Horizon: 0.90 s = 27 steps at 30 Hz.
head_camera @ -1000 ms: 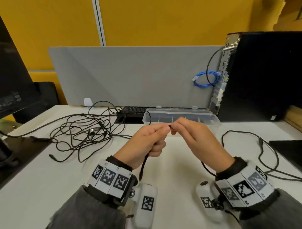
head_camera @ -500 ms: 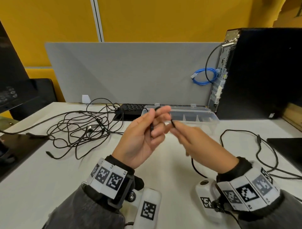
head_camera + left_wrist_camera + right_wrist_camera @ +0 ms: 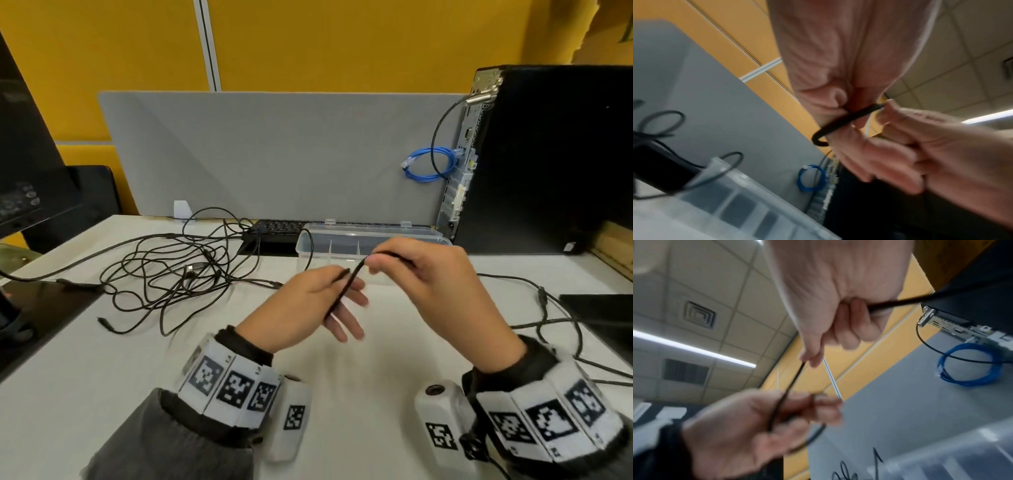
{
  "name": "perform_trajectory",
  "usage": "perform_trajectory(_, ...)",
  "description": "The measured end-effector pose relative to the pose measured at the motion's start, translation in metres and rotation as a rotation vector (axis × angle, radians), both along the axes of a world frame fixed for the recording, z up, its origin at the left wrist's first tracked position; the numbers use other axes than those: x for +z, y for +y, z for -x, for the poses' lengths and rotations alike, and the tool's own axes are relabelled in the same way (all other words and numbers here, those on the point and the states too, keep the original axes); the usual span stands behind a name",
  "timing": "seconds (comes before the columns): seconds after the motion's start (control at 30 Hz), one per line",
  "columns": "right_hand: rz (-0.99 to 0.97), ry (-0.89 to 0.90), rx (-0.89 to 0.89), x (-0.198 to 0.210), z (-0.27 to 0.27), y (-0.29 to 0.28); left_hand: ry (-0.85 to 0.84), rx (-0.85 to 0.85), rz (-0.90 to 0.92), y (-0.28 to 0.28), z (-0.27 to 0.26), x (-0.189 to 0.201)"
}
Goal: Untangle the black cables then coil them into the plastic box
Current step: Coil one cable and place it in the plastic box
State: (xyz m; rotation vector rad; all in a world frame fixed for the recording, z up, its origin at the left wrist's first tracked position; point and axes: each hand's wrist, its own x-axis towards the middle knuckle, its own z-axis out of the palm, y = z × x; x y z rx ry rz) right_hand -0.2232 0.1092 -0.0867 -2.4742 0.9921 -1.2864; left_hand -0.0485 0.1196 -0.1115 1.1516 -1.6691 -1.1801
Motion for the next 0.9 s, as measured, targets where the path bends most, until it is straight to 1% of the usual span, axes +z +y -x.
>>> perform_trajectory(0.03, 0.032, -0.084, -0.038, -0.005, 0.001, -0.005, 0.079, -0.070, -0.034, 0.005, 0.005, 0.004)
perform_trajectory(0.1, -0.009, -0.157, -0.082, -0.013, 0.002, -0.014, 0.272, -0.182, -0.079, 0.010, 0.011, 0.008)
perform_trajectory(0.13, -0.057, -0.134, -0.086, -0.019, 0.004, -0.018, 0.354, -0.231, -0.119, 0.011, 0.012, 0.009)
perform_trajectory(0.17, -0.120, -0.073, -0.068, -0.021, 0.003, -0.021, 0.418, -0.277, -0.165, 0.012, 0.013, 0.010)
perform_trajectory(0.2, -0.191, 0.023, -0.028, -0.024, 0.002, -0.022, 0.474, -0.312, -0.183, 0.013, 0.014, 0.010)
perform_trajectory(0.23, -0.265, 0.140, 0.029, -0.027, -0.001, -0.021, 0.529, -0.317, -0.154, 0.013, 0.015, 0.010)
perform_trajectory(0.3, -0.401, 0.401, 0.107, -0.030, -0.007, -0.016, 0.632, -0.230, -0.029, 0.009, 0.013, 0.009)
perform_trajectory(0.33, -0.462, 0.489, 0.136, -0.029, -0.009, -0.013, 0.650, -0.153, 0.032, 0.005, 0.009, 0.008)
perform_trajectory(0.37, -0.509, 0.548, 0.165, -0.028, -0.009, -0.010, 0.634, -0.062, 0.102, 0.000, 0.004, 0.007)
perform_trajectory(0.4, -0.548, 0.583, 0.198, -0.025, -0.008, -0.007, 0.565, 0.046, 0.188, -0.005, -0.003, 0.005)
perform_trajectory(0.43, -0.584, 0.600, 0.235, -0.021, -0.006, -0.003, 0.449, 0.157, 0.278, -0.009, -0.009, 0.003)
perform_trajectory(0.47, -0.608, 0.593, 0.275, -0.017, -0.005, 0.000, 0.290, 0.270, 0.363, -0.012, -0.016, -0.002)
perform_trajectory(0.5, -0.616, 0.556, 0.314, -0.012, -0.004, 0.003, 0.114, 0.352, 0.431, -0.014, -0.019, -0.004)
perform_trajectory(0.53, -0.599, 0.491, 0.337, -0.008, -0.004, 0.005, -0.045, 0.406, 0.459, -0.014, -0.020, -0.006)
perform_trajectory(0.57, -0.542, 0.386, 0.341, -0.005, -0.003, 0.007, -0.148, 0.423, 0.433, -0.013, -0.019, -0.006)
perform_trajectory(0.6, -0.449, 0.254, 0.305, -0.003, -0.002, 0.006, -0.186, 0.400, 0.358, -0.010, -0.016, -0.004)
perform_trajectory(0.63, -0.346, 0.115, 0.228, 0.000, -0.001, 0.005, -0.163, 0.322, 0.240, -0.006, -0.012, -0.001)
perform_trajectory(0.67, -0.259, -0.015, 0.134, 0.000, 0.000, 0.001, -0.097, 0.194, 0.108, -0.001, -0.007, 0.003)
perform_trajectory(0.7, -0.211, -0.126, 0.057, 0.001, 0.002, -0.002, -0.026, 0.056, -0.003, 0.004, -0.003, 0.008)
perform_trajectory(0.73, -0.195, -0.219, 0.010, -0.001, 0.003, -0.006, 0.014, -0.060, -0.073, 0.008, -0.001, 0.011)
perform_trajectory(0.8, -0.198, -0.336, -0.013, -0.005, 0.003, -0.010, 0.056, -0.215, -0.121, 0.012, 0.003, 0.012)
perform_trajectory(0.9, -0.232, -0.428, 0.035, -0.007, 0.003, -0.011, 0.141, -0.333, -0.178, 0.012, 0.004, 0.007)
